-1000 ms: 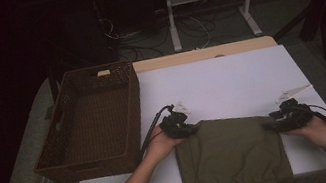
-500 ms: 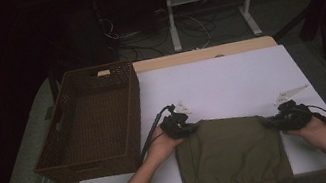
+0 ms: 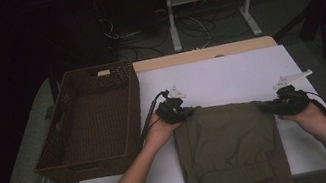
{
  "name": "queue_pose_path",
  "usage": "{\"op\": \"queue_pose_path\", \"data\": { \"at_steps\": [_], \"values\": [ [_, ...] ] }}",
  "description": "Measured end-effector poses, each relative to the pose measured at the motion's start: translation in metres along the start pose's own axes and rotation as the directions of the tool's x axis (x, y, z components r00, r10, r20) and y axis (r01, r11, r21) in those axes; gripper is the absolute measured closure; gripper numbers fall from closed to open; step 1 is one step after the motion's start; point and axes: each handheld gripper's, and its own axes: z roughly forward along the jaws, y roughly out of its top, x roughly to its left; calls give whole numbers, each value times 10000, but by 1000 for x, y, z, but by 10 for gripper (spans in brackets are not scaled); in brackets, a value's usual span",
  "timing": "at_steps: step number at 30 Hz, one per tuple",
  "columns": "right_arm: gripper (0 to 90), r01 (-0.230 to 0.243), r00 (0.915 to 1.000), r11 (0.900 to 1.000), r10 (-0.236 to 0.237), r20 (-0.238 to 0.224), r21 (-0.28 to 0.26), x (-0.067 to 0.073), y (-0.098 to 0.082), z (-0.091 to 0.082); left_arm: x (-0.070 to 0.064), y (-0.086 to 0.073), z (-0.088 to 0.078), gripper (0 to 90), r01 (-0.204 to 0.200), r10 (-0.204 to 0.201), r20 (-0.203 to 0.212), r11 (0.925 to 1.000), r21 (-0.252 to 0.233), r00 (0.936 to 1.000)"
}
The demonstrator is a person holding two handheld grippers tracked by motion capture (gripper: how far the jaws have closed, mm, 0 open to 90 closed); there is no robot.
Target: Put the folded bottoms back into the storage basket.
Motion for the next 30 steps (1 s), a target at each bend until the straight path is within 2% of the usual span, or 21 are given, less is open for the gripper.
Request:
{"op": "queue_pose_path", "data": {
  "at_steps": [7,13,18,26,30],
  "values": [
    [811,-177,9991,9998,179,373,-43,-17,20,18,21,9,17,841,110,-105,-596,9999,84,9982],
    [810,-324,9977,9995,321,596,43,-28,29,38,35,3,29,838,511,-490,-668,9982,305,9966],
    [806,-448,9969,9987,432,662,233,-31,26,51,37,-3,36,834,618,-591,-589,9971,452,9965],
    [786,-543,9969,9984,534,571,141,-32,24,52,37,-5,37,831,753,-734,-586,9967,311,9956],
    [669,-726,9959,9974,727,532,-48,-33,24,47,37,-5,37,829,741,-720,-603,9967,329,9956]
  ]
}}
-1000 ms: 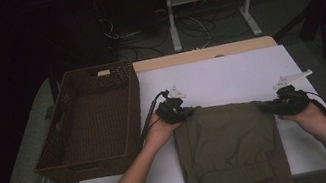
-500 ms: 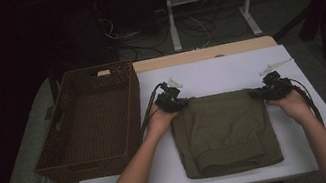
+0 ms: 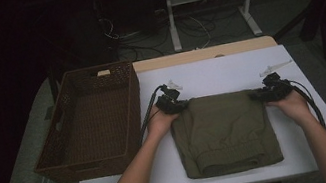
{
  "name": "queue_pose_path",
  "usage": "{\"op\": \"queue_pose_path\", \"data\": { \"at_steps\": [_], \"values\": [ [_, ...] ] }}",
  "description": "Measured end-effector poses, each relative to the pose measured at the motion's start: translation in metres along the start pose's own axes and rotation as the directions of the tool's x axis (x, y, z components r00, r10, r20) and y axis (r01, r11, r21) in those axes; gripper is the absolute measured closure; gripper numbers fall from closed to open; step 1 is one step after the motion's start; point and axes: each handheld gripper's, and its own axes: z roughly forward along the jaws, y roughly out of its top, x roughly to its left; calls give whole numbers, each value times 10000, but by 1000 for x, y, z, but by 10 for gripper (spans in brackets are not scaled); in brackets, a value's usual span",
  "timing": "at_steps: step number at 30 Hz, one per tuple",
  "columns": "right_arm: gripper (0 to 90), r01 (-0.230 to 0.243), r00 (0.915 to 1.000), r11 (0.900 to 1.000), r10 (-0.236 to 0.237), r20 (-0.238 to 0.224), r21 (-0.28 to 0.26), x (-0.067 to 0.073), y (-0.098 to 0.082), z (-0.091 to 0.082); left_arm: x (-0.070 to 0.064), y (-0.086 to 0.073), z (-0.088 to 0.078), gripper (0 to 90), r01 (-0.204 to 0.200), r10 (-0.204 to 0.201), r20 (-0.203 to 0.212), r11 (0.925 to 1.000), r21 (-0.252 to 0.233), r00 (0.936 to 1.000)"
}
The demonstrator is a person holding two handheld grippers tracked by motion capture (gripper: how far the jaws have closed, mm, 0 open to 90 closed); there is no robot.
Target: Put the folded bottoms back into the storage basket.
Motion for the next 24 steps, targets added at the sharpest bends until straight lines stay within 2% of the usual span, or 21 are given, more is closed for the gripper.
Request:
{"op": "queue_pose_path", "data": {
  "at_steps": [1,3,7,10,13,24],
  "values": [
    [631,-72,9999,9999,71,-111,-82,0,0,-2,0,0,0,829,-44,44,-34,10000,28,10000],
    [550,-124,9999,9997,124,2,-228,1,1,-7,-1,0,0,829,-41,41,-46,10000,17,10000],
    [482,-338,9988,9984,321,-360,-455,3,2,-16,0,0,0,828,10,-10,14,10000,14,10000],
    [422,-246,9989,9988,228,-400,-434,7,0,-22,0,0,0,828,50,-50,34,10000,15,10000],
    [400,-229,9986,9976,197,-487,-648,10,-4,-27,1,0,0,828,113,-113,82,9999,6,9999],
    [339,305,9927,9984,-358,-1155,-469,26,-17,-44,2,-1,0,828,213,-212,154,9998,-32,9997]
  ]
}}
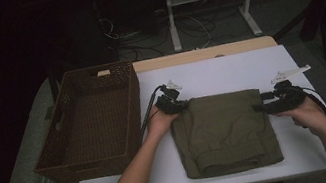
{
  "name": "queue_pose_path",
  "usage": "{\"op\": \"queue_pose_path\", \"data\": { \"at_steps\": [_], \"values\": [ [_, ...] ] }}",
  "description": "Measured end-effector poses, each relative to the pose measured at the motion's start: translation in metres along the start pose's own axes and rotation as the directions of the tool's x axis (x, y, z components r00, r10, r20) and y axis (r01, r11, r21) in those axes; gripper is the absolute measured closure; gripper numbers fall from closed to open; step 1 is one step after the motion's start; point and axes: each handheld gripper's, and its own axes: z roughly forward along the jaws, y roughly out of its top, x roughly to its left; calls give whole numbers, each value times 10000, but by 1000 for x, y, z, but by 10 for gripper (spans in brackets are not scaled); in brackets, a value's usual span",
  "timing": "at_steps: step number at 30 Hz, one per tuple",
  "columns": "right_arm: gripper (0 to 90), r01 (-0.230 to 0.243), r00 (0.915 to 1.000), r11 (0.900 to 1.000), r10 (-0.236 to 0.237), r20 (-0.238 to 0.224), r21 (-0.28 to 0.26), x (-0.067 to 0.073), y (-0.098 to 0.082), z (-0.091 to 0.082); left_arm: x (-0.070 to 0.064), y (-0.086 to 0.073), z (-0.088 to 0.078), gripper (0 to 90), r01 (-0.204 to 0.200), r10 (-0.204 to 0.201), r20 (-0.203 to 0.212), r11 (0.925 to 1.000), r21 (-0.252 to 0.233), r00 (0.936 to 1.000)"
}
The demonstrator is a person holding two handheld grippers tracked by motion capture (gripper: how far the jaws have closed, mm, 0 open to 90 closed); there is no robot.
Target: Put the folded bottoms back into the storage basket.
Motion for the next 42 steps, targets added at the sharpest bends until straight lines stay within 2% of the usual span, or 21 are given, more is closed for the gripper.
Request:
{"op": "queue_pose_path", "data": {
  "at_steps": [4,10,25,42],
  "values": [
    [309,192,9998,9998,-191,-60,87,10,-4,-4,0,0,0,828,39,-39,26,10000,0,10000],
    [309,420,9991,9989,-418,-102,197,23,-15,-12,0,0,0,828,3,-3,-9,10000,24,10000],
    [314,644,9979,9977,-642,-112,230,53,-47,-32,0,0,0,828,10,-10,-10,10000,17,10000],
    [321,872,9959,9908,-843,-323,1034,75,-88,-43,0,0,0,829,42,-42,-30,10000,21,10000]
  ]
}}
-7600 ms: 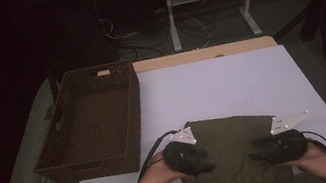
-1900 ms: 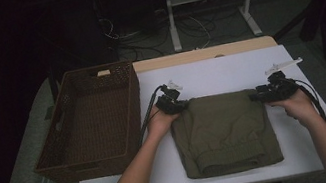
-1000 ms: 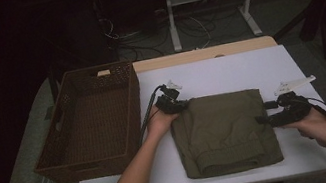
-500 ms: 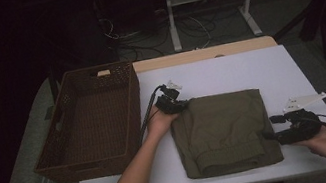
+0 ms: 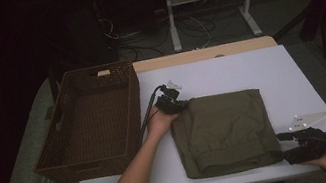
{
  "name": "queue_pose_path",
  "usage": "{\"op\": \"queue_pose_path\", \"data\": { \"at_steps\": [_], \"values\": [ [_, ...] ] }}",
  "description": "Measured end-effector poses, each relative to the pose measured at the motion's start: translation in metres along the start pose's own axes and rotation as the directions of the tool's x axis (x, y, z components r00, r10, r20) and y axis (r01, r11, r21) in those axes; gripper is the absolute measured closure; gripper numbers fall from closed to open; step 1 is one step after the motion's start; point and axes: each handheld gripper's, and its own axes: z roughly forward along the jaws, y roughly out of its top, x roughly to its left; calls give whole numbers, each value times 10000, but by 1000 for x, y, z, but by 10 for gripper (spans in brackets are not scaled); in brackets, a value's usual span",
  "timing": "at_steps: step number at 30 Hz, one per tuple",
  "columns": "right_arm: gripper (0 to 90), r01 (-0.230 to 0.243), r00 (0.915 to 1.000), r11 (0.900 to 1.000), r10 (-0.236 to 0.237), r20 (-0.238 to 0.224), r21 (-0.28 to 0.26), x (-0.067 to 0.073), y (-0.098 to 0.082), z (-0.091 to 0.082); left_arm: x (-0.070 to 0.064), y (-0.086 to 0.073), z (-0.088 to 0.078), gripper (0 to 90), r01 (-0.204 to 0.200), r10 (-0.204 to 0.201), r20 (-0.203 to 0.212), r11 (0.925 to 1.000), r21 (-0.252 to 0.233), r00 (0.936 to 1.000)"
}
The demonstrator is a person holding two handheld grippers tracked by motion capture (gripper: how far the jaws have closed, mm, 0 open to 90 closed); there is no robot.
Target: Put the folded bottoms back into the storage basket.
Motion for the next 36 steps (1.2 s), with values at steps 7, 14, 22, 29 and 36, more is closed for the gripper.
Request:
{"op": "queue_pose_path", "data": {
  "at_steps": [7,14,22,29,36],
  "values": [
    [394,113,9999,9992,-111,-74,372,4,-8,3,0,0,0,828,38,-38,26,10000,-9,10000],
    [534,614,9975,9966,-632,328,545,10,-10,3,0,0,0,829,-16,16,-22,10000,17,10000],
    [806,818,9964,9953,-828,169,518,14,-9,4,-2,0,0,830,-84,84,-105,10000,39,9999],
    [846,909,9958,9947,-911,20,479,12,-7,5,-2,0,0,830,-47,47,-94,10000,-3,9999],
    [848,919,9957,9958,-919,-125,-18,9,1,1,-1,0,0,830,-54,54,-87,10000,-5,9999]
  ]
}}
